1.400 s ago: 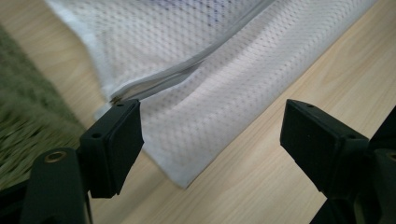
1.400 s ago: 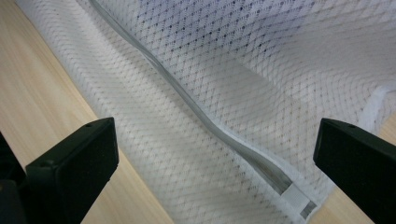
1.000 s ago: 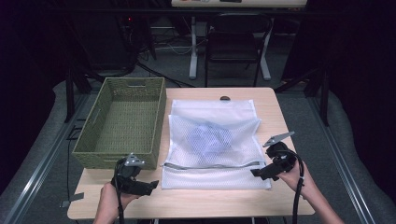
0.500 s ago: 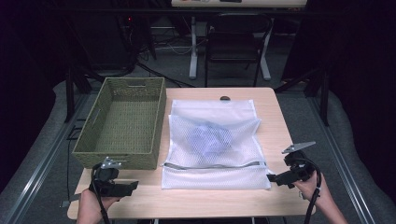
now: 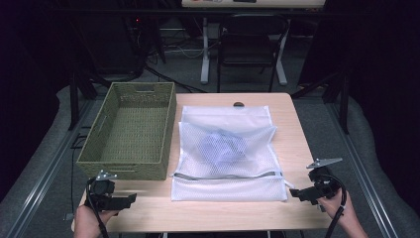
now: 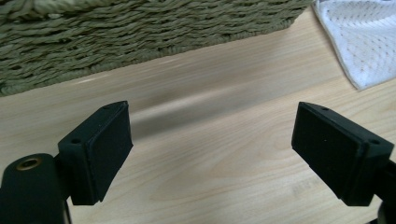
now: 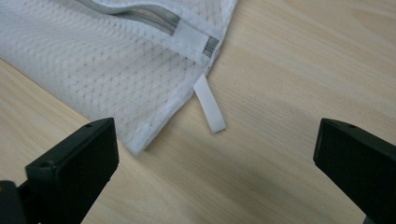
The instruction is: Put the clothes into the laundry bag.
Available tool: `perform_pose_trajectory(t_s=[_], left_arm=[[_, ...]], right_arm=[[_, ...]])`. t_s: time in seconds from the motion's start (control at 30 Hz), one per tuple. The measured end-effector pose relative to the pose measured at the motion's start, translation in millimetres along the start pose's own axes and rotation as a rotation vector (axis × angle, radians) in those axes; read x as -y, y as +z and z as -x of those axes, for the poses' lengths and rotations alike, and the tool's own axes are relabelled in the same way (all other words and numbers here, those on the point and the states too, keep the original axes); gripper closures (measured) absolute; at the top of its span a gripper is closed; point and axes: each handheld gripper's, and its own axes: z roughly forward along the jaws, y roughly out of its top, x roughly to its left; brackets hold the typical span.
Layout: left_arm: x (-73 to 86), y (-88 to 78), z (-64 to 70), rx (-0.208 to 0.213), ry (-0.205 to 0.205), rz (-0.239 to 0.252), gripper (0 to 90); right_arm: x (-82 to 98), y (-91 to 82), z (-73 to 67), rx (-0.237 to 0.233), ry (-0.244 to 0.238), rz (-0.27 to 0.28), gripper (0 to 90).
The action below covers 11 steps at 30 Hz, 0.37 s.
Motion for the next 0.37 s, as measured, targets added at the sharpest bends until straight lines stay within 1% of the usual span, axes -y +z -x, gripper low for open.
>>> perform_pose_trajectory(t_s=[0.03, 0.1, 0.2, 0.37], left_arm=[[0.0, 0.2, -0.2, 0.001, 0.002, -0.003, 12.4], [-0.4, 0.6, 0.1, 0.0, 0.008, -0.003, 12.4], [-1.1, 1.4, 0.8, 0.003, 0.014, -0.002, 12.2], [-0.7, 3.0, -1.5, 0.007, 0.008, -0.006, 11.2]], right_arm=[[0.6, 0.3, 1.2, 0.007, -0.001, -0.007, 0.0], [1.6, 0.6, 1.8, 0.011, 0.013, 0.001, 0.0], [1.6, 0.6, 1.9, 0.012, 0.011, -0.002, 0.0], [1.5, 1.3, 1.7, 0.016, 0.006, 0.011, 0.0]])
